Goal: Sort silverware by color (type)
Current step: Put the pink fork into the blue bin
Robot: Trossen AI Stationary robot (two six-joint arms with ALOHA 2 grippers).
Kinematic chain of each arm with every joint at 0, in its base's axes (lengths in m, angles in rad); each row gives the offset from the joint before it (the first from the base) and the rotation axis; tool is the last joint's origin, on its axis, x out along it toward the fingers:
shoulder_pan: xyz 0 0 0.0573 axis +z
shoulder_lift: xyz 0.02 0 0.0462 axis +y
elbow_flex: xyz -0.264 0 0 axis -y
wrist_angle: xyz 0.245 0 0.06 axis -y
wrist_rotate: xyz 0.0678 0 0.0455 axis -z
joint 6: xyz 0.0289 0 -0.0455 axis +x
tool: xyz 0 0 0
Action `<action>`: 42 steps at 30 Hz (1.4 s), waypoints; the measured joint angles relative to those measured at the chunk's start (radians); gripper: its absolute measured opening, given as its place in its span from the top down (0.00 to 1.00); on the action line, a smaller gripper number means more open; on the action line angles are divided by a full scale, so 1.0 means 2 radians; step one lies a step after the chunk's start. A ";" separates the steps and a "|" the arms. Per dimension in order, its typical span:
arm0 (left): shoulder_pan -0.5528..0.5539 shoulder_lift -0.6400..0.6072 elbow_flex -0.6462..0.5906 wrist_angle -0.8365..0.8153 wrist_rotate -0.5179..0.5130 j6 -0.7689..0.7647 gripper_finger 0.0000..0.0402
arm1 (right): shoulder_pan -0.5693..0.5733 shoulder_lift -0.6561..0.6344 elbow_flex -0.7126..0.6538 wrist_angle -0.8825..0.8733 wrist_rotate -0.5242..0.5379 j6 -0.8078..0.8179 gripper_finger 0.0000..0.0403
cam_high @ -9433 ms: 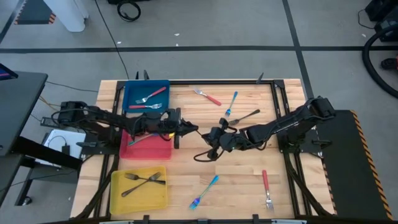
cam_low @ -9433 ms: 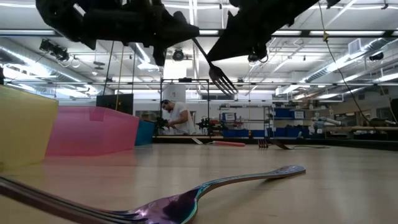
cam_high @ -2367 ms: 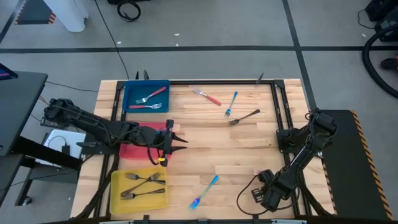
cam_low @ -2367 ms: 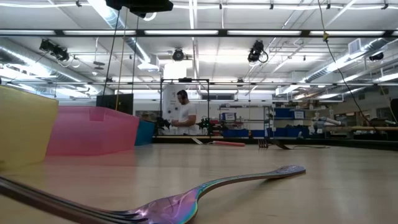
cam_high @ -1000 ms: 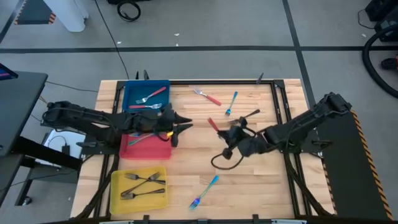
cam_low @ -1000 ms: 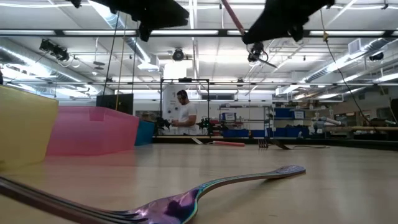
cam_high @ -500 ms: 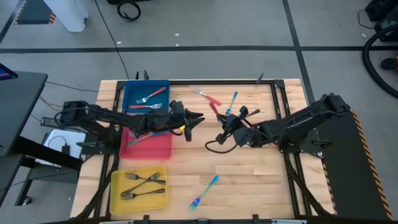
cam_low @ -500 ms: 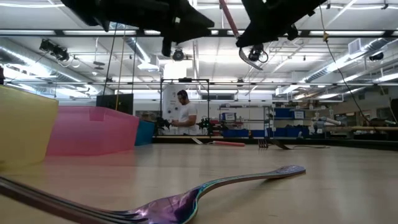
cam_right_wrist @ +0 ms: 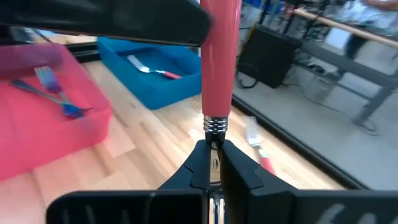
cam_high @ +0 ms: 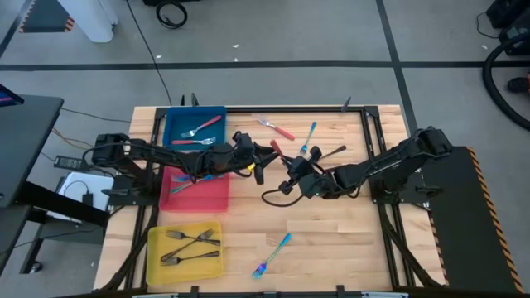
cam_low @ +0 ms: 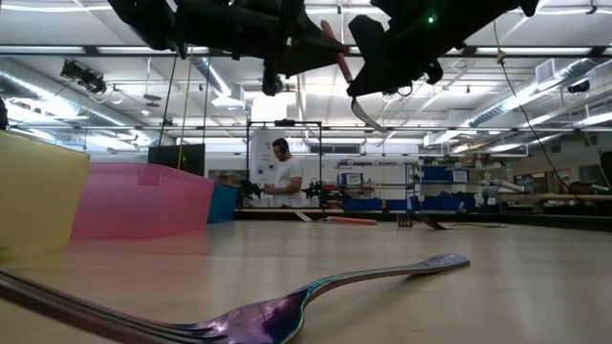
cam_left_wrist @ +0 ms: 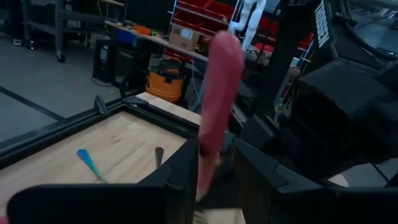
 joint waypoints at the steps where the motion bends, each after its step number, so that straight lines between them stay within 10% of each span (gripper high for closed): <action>1: 0.000 0.000 0.000 0.000 -0.002 0.000 0.76 | 0.000 0.000 0.000 0.003 -0.010 0.001 0.95; 29: 0.007 -0.004 0.000 0.002 -0.007 0.122 0.93 | 0.001 -0.001 0.000 0.009 -0.066 0.013 0.87; 42: 0.085 -0.149 0.000 -0.249 -0.041 0.237 0.92 | 0.008 -0.027 0.000 0.005 -0.065 0.013 0.82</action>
